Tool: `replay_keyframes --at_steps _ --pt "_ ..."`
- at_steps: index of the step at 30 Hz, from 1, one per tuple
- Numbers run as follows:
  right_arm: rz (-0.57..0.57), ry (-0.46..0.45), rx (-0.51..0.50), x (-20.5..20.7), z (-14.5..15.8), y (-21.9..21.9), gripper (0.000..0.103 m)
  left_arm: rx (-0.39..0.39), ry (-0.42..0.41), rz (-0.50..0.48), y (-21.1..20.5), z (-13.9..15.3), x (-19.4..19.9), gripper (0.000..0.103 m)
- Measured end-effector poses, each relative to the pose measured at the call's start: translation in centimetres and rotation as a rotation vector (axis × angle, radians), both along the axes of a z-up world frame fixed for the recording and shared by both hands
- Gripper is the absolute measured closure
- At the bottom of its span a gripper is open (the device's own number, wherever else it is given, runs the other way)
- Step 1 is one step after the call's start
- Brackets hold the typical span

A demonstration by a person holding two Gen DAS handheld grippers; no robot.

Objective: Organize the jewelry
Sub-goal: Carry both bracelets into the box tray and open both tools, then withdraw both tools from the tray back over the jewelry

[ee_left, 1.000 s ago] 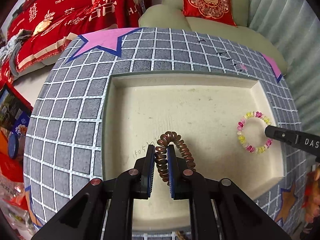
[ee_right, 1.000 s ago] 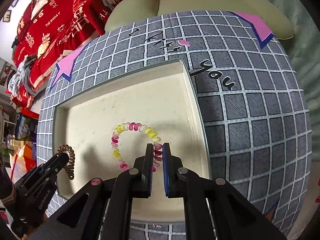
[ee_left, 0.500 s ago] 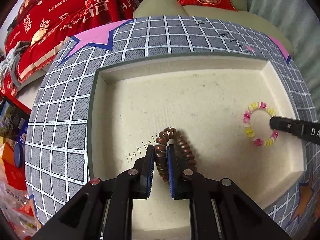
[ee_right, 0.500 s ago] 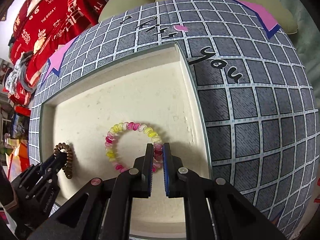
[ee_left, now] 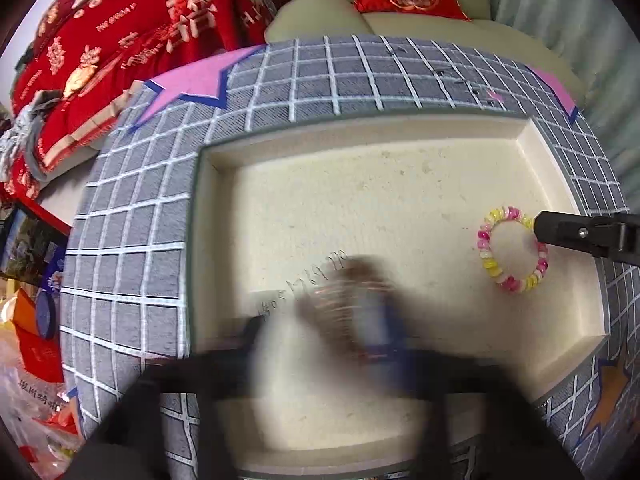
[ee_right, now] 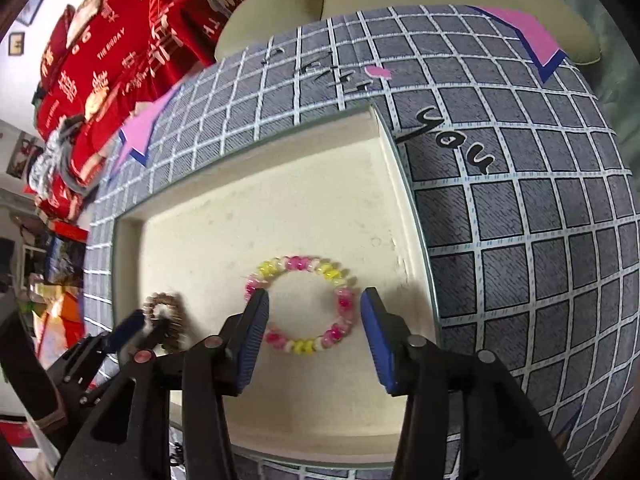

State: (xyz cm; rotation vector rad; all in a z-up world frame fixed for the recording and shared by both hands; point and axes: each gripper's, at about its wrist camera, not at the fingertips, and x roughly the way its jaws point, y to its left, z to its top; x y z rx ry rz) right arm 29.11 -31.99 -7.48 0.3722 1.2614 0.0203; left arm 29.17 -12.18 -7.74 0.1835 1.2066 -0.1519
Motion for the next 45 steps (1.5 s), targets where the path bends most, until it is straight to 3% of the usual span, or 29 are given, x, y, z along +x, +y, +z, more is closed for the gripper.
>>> replay_keyframes --at_steps 2,6,12,19,21,28,34,45 --pt "-0.008 -0.012 0.009 -0.2 0.6 0.0 0.049 -0.015 -0.066 0.012 0.2 1.3 -0.4 0.000" --pt "-0.016 -0.027 0.018 -0.7 1.8 0.0 0.048 -0.021 -0.068 0.002 0.3 2.2 -0.2 0.000" --pt "-0.033 -0.067 0.057 -2.0 3.9 0.0 0.022 -0.042 -0.119 -0.006 1.6 4.8 -1.5 0.000" --pt "-0.077 -0.100 0.104 -4.8 5.7 -0.2 0.016 -0.077 -0.098 0.030 4.9 6.8 -4.9 0.000" --pt "-0.083 -0.105 0.110 -5.7 6.0 -0.1 0.000 -0.084 -0.086 0.037 5.8 6.9 -5.9 0.000" --pt "-0.066 -0.117 0.064 -9.6 6.7 1.0 0.000 -0.029 -0.046 0.038 9.2 6.1 -10.6 0.000" --pt "-0.014 -0.015 0.024 -12.4 5.1 2.8 0.000 -0.060 0.040 0.079 11.4 4.5 -13.5 0.000" --pt "-0.051 0.150 -0.004 -18.1 0.9 3.4 0.000 -0.118 0.172 0.116 12.3 1.1 -15.4 0.000"
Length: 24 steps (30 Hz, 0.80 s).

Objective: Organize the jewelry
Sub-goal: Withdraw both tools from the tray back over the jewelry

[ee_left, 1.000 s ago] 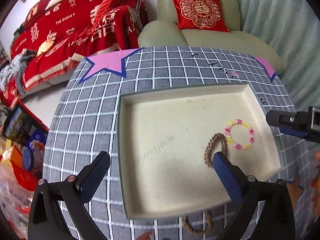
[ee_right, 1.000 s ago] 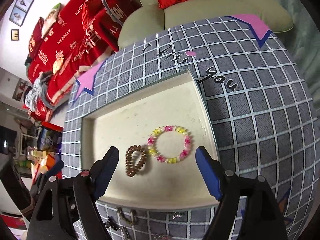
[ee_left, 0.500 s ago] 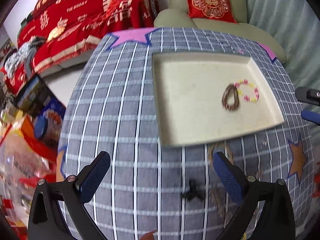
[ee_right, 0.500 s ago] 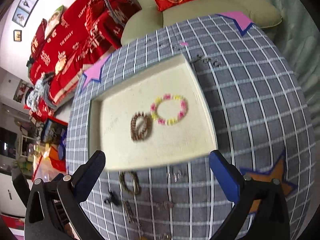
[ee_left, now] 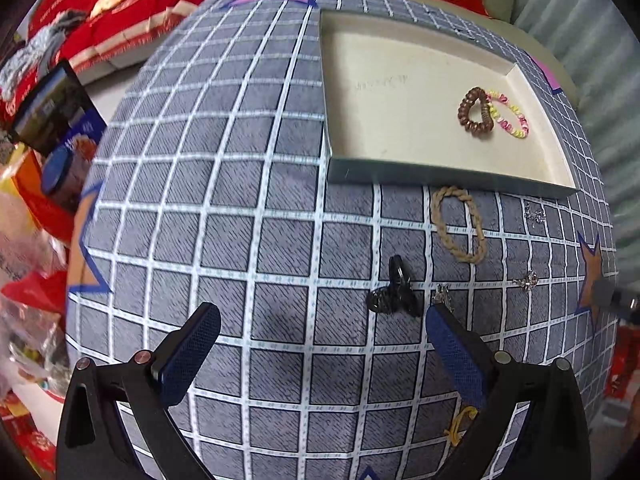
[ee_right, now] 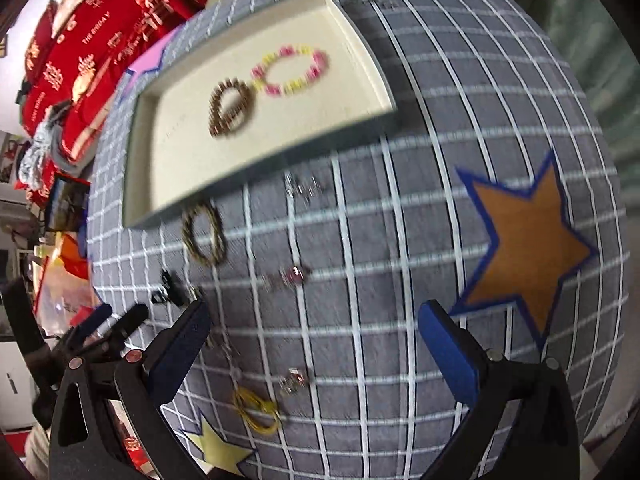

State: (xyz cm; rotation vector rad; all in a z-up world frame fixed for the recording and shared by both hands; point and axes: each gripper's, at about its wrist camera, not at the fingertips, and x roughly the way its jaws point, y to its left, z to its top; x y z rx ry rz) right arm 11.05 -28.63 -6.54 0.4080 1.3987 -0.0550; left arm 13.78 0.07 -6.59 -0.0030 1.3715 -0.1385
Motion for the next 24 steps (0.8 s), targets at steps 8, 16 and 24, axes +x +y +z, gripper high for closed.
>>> replay_keyframes --at_steps 8,16,24 --pt "0.006 0.041 -0.041 -1.0 -1.1 0.7 0.000 -0.011 0.024 0.001 0.0 -1.0 -0.1 0.000" --pt "0.019 0.051 -0.064 -0.3 -1.8 1.8 0.000 -0.006 0.019 -0.011 -0.8 -1.9 1.2 0.000" --pt "0.034 0.055 -0.083 0.5 -2.4 2.5 0.001 -0.013 0.016 -0.015 -1.9 -3.5 2.6 0.002"
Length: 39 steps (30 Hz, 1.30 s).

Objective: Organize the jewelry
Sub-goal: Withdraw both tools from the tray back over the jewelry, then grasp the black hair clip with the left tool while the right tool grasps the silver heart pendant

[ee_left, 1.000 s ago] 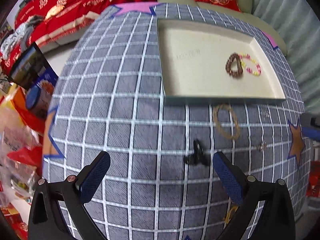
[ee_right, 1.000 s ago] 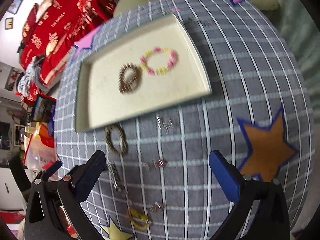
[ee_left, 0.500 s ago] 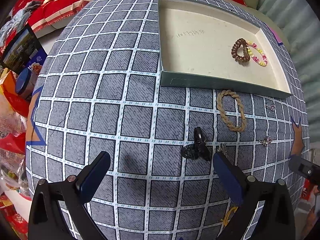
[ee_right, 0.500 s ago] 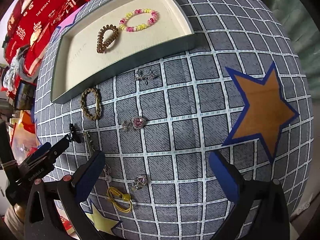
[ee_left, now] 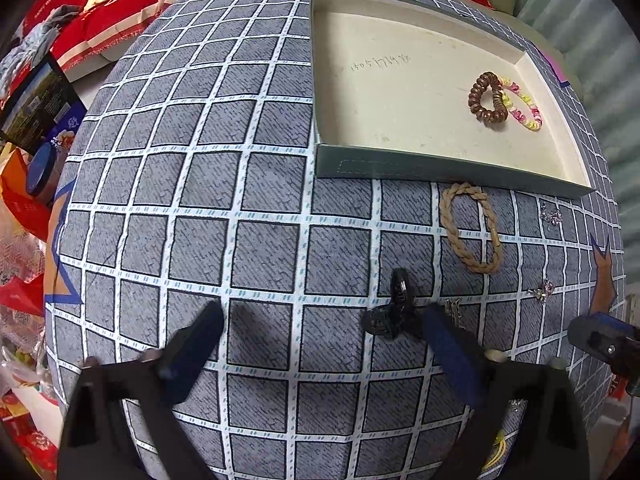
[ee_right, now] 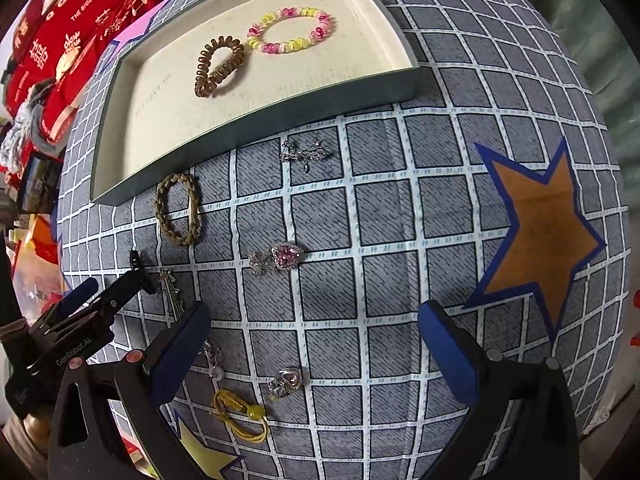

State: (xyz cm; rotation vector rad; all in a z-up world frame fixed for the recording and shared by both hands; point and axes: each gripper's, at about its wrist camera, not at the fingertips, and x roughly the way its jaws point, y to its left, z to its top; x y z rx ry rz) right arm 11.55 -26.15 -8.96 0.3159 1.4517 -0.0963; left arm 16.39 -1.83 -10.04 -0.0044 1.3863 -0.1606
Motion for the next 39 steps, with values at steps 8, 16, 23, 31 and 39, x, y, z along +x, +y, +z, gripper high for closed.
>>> replay_keyframes --at_steps 8,16,23,31,39 --pt "0.012 0.013 -0.009 1.6 -1.3 1.0 0.020 0.055 -0.020 -0.052 -1.9 -1.3 -0.2 0.017" --pt "0.051 0.002 -0.064 3.7 -2.1 3.8 0.032 0.068 -0.038 -0.076 -3.1 -2.3 -0.5 0.018" --pt "0.109 -0.001 -0.185 4.1 -2.2 6.6 0.079 0.065 -0.066 -0.108 -3.9 -1.3 -1.0 0.054" --pt "0.055 -0.028 -0.083 2.2 -1.7 3.5 0.093 -0.005 -0.077 -0.115 -4.5 -0.1 -1.6 0.069" --pt "0.001 -0.062 0.042 0.8 0.0 -0.3 0.096 -0.065 -0.089 -0.086 -3.5 1.6 -2.7 0.069"
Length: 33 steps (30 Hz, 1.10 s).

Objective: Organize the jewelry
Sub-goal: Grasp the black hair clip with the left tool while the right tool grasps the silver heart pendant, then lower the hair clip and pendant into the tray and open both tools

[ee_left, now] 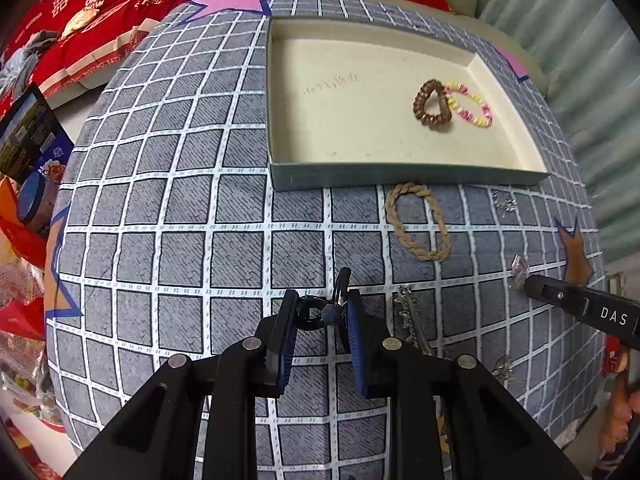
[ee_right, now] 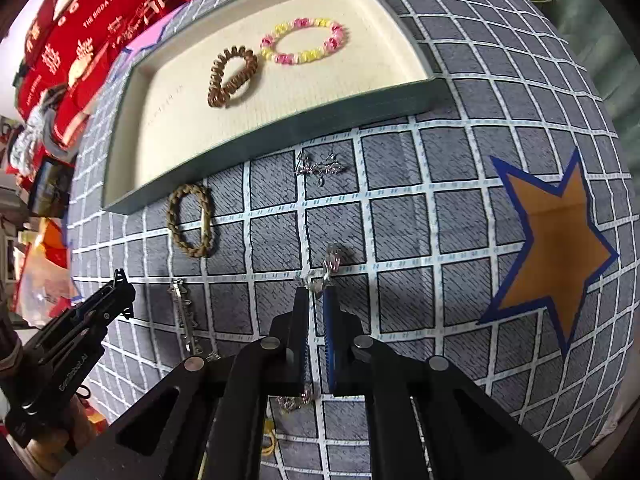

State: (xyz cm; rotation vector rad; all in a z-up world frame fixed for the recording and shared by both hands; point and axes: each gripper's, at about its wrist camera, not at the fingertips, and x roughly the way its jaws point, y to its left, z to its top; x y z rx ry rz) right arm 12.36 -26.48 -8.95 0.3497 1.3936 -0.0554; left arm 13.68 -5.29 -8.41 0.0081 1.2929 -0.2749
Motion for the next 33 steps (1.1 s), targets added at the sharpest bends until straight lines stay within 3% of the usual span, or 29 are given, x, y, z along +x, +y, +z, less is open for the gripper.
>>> replay_keyframes --at_steps 8,9,10,12,15,18,19,20,21,25,33 --pt "0.009 -0.020 0.034 -1.1 1.5 -0.9 0.095 -0.022 -0.033 -0.016 1.0 2.1 0.2 0.069" --pt "0.004 -0.011 0.032 -1.0 1.3 -1.2 0.089 -0.024 -0.032 -0.016 1.0 2.1 0.0 0.069" --pt "0.000 0.007 0.025 -0.9 0.9 -1.3 0.063 -0.024 -0.031 -0.015 1.0 2.1 0.0 0.069" --pt "-0.013 0.023 0.013 -0.7 0.2 -0.7 0.029 -0.025 -0.028 -0.014 0.9 2.1 0.0 0.069" --pt "-0.008 0.018 0.013 -0.9 -0.4 -0.8 0.034 -0.018 -0.023 -0.016 0.7 1.8 -0.2 0.069" --pt "0.026 0.037 -0.062 -0.3 -1.5 0.5 0.061 -0.013 -0.018 -0.017 0.5 1.7 -0.2 0.069" --pt "0.052 0.027 -0.108 -0.1 -1.4 1.1 0.076 -0.013 -0.017 -0.016 0.5 1.7 -0.3 0.069" --pt "0.073 0.034 -0.143 0.1 -1.6 1.7 0.082 -0.014 -0.017 -0.014 0.5 1.7 -0.3 0.069" --pt "0.091 0.033 -0.161 0.2 -1.6 2.1 0.085 -0.016 -0.018 -0.013 0.5 1.8 -0.3 0.069" --pt "0.068 0.012 -0.082 -0.1 -1.3 1.6 0.085 -0.023 -0.035 -0.017 0.4 2.6 -0.2 0.069" --pt "-0.016 -0.066 0.047 -0.6 2.1 -2.6 0.085 -0.044 -0.077 -0.024 0.0 4.3 0.6 0.069"
